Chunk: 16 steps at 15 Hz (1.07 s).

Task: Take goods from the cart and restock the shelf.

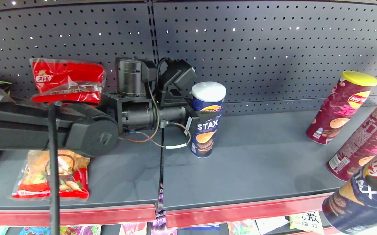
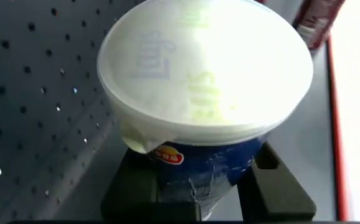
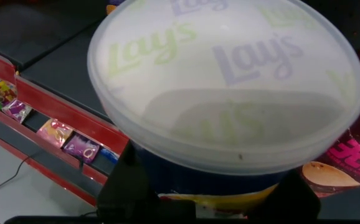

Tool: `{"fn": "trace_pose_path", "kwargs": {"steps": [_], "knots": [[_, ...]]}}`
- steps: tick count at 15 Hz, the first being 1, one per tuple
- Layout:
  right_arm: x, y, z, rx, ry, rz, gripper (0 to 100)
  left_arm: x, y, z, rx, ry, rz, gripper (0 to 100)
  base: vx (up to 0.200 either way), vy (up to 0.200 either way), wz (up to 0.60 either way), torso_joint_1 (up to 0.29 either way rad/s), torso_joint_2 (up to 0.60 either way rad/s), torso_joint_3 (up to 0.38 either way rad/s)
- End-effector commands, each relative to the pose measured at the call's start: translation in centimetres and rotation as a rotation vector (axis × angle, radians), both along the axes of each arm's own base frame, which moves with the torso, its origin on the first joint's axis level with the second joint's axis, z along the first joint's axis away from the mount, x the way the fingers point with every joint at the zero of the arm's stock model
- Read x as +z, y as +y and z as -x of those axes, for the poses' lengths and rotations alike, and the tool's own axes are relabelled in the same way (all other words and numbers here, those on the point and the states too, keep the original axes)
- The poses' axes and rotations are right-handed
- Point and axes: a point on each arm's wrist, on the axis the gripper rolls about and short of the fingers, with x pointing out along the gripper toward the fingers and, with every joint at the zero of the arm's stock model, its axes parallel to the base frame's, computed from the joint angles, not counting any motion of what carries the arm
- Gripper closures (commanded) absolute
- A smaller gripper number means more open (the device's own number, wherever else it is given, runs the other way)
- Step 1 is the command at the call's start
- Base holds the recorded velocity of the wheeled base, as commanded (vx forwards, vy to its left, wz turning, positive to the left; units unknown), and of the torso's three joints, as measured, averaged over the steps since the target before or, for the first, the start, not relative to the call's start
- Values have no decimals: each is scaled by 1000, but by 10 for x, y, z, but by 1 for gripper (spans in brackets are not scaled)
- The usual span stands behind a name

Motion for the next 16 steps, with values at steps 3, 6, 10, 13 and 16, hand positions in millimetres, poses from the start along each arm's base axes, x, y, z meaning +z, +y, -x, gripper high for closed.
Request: {"fn": "trace_pose_path", "kwargs": {"steps": [3,6,10,13,16], "knots": [[0,0,0,2,0,0,100,18,37,42,-49,0,18,100,0,0,0,0,0,0],[0,0,0,5,1,1,100,12,48,61,-69,24,6,100,0,0,0,0,0,0],[0,0,0,4,-2,-1,100,7,50,67,-97,43,1,100,0,0,0,0,0,0],[0,0,0,4,-2,-1,100,5,46,72,-117,54,-1,100,0,0,0,0,0,0],[0,0,0,4,-2,-1,100,-6,48,79,-126,88,-22,100,0,0,0,0,0,0]]}}
